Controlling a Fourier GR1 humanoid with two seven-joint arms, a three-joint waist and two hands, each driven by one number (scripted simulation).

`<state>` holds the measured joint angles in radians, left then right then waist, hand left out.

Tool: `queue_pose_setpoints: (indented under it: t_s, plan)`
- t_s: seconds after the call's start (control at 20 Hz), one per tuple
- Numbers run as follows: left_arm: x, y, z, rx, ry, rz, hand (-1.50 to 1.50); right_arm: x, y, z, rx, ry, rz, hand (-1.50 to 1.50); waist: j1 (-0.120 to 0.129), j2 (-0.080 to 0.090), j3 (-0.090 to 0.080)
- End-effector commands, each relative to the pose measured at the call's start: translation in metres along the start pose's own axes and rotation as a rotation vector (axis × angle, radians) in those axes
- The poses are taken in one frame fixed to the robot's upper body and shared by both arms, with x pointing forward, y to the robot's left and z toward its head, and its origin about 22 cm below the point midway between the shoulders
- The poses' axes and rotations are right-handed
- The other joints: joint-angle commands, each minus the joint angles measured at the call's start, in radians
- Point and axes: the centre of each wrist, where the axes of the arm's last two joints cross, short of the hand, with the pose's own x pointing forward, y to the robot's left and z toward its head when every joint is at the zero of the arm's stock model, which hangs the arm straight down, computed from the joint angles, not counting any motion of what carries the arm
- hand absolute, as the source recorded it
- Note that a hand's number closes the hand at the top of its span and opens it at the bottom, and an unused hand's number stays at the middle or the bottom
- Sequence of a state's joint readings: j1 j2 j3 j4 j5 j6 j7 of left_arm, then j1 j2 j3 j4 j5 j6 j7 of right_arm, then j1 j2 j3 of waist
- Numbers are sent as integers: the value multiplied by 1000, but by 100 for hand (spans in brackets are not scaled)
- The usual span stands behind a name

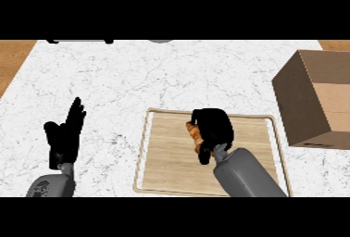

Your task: Pick the croissant from the tray and place it in the cardboard box

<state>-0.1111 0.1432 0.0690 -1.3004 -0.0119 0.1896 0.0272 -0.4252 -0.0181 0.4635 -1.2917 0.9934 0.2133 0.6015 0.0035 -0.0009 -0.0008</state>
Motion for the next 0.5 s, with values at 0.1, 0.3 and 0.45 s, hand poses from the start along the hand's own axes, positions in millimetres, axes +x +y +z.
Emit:
queue_pose_setpoints:
  t_s: [0.1, 0.3, 0.45]
  plan:
    - [-3, 13, 10, 26, 28, -24, 0, -72, 18, 61, 89, -197, 93, 150, -42, -14, 2]
    - [-14, 36, 12, 93, 44, -5, 0, -129, 39, 104, 191, -344, 176, 150, -87, -24, 1]
    - [-10, 31, 13, 87, 38, 5, 0, -172, 9, 131, 111, -422, 203, 150, -97, -22, 2]
